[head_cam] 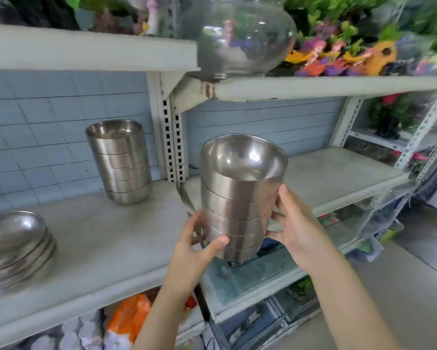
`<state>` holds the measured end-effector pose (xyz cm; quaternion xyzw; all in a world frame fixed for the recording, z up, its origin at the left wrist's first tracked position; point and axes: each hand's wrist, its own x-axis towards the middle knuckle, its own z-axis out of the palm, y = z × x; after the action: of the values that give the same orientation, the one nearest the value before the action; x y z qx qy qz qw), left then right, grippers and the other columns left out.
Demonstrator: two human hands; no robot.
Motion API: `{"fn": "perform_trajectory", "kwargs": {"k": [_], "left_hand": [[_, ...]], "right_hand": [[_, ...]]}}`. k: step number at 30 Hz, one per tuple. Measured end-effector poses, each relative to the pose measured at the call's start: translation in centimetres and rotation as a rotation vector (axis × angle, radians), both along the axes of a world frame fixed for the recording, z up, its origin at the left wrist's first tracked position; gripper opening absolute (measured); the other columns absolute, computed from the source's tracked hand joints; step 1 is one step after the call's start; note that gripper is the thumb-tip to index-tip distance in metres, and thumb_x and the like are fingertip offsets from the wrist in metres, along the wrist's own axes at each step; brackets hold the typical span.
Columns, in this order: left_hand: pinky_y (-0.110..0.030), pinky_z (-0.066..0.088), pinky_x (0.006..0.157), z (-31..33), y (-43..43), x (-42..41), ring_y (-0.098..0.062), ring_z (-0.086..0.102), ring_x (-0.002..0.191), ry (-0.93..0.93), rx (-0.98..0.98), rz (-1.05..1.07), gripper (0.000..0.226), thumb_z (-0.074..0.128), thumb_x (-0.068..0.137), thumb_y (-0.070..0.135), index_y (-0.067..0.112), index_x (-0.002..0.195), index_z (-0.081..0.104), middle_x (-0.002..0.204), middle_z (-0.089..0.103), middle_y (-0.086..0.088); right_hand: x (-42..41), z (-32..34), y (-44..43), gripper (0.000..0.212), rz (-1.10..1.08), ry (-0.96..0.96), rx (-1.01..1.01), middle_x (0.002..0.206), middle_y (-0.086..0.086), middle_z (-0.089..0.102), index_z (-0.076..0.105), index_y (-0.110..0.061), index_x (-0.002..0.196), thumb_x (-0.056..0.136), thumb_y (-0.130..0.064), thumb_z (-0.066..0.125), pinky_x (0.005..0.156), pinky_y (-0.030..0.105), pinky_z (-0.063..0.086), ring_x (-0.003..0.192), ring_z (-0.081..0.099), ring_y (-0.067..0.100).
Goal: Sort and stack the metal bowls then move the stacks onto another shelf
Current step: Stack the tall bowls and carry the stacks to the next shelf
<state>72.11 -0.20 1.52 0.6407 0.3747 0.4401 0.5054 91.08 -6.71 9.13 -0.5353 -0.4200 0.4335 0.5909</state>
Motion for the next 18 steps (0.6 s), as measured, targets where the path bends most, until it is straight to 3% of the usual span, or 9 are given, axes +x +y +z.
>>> {"fn": "perform_trajectory", "kwargs": {"k": [2, 4, 7, 11, 14, 16, 18], "left_hand": [[-0.009, 0.048, 0.080, -0.3, -0.6, 2.8, 0.006, 0.056, 0.109, -0.002, -0.021, 0.007, 0.089, 0.072, 0.059, 0.067, 0.039, 0.137, 0.041, 0.132, 0.053, 0.020], [-0.021, 0.052, 0.086, -0.4, -0.7, 5.2, -0.001, 0.062, 0.107, -0.008, -0.068, 0.001, 0.089, 0.077, 0.056, 0.067, 0.040, 0.133, 0.043, 0.132, 0.053, 0.017], [-0.036, 0.056, 0.087, -0.4, -0.1, 8.0, -0.012, 0.068, 0.101, 0.020, -0.103, 0.006, 0.081, 0.081, 0.057, 0.062, 0.044, 0.127, 0.045, 0.131, 0.057, 0.010], [-0.033, 0.055, 0.086, -0.3, 1.7, 10.2, -0.007, 0.068, 0.098, 0.050, -0.102, 0.083, 0.071, 0.077, 0.057, 0.059, 0.052, 0.120, 0.045, 0.129, 0.058, 0.014], [-0.028, 0.056, 0.083, -0.7, 3.5, 11.2, -0.008, 0.068, 0.100, 0.072, -0.119, 0.093, 0.079, 0.079, 0.063, 0.054, 0.040, 0.132, 0.044, 0.130, 0.059, 0.011], [-0.018, 0.055, 0.074, -1.0, 4.7, 11.7, -0.005, 0.068, 0.099, 0.086, -0.123, 0.097, 0.071, 0.078, 0.073, 0.045, 0.037, 0.135, 0.044, 0.131, 0.059, 0.011], [-0.018, 0.052, 0.077, -1.5, 5.8, 12.2, -0.003, 0.068, 0.098, 0.119, -0.119, 0.116, 0.068, 0.076, 0.077, 0.043, 0.038, 0.135, 0.043, 0.132, 0.058, 0.012]], "right_hand": [[3.0, 0.2, -0.3, 0.064, 0.013, -0.014, -0.011, 0.129, -0.022, 0.065, 0.057, -0.054, 0.128, 0.069, -0.078, 0.052, 0.100, 0.056, 0.048, 0.127, 0.056, 0.015], [5.6, 0.2, 0.0, 0.060, 0.042, -0.044, -0.031, 0.128, -0.021, 0.065, 0.056, -0.053, 0.129, 0.074, -0.076, 0.049, 0.100, 0.055, 0.049, 0.127, 0.056, 0.014], [8.7, 0.2, 1.6, 0.071, 0.078, -0.076, -0.053, 0.130, -0.020, 0.064, 0.054, -0.052, 0.133, 0.068, -0.082, 0.052, 0.103, 0.055, 0.048, 0.128, 0.056, 0.013], [11.2, -0.3, 3.9, 0.071, 0.216, -0.113, 0.005, 0.130, -0.028, 0.062, 0.043, -0.049, 0.143, 0.077, -0.062, 0.065, 0.100, 0.041, 0.050, 0.120, 0.060, -0.001], [13.0, -1.6, 6.3, 0.088, 0.282, -0.192, 0.040, 0.137, -0.022, 0.059, 0.037, -0.049, 0.146, 0.073, -0.034, 0.085, 0.106, 0.042, 0.047, 0.125, 0.059, 0.008], [13.9, -2.3, 8.0, 0.099, 0.285, -0.239, 0.039, 0.141, -0.020, 0.056, 0.035, -0.051, 0.146, 0.066, -0.031, 0.089, 0.111, 0.044, 0.044, 0.130, 0.055, 0.012], [14.6, -3.0, 9.6, 0.102, 0.301, -0.289, 0.048, 0.144, -0.020, 0.053, 0.032, -0.051, 0.147, 0.066, -0.031, 0.090, 0.113, 0.044, 0.042, 0.132, 0.052, 0.011]]}}
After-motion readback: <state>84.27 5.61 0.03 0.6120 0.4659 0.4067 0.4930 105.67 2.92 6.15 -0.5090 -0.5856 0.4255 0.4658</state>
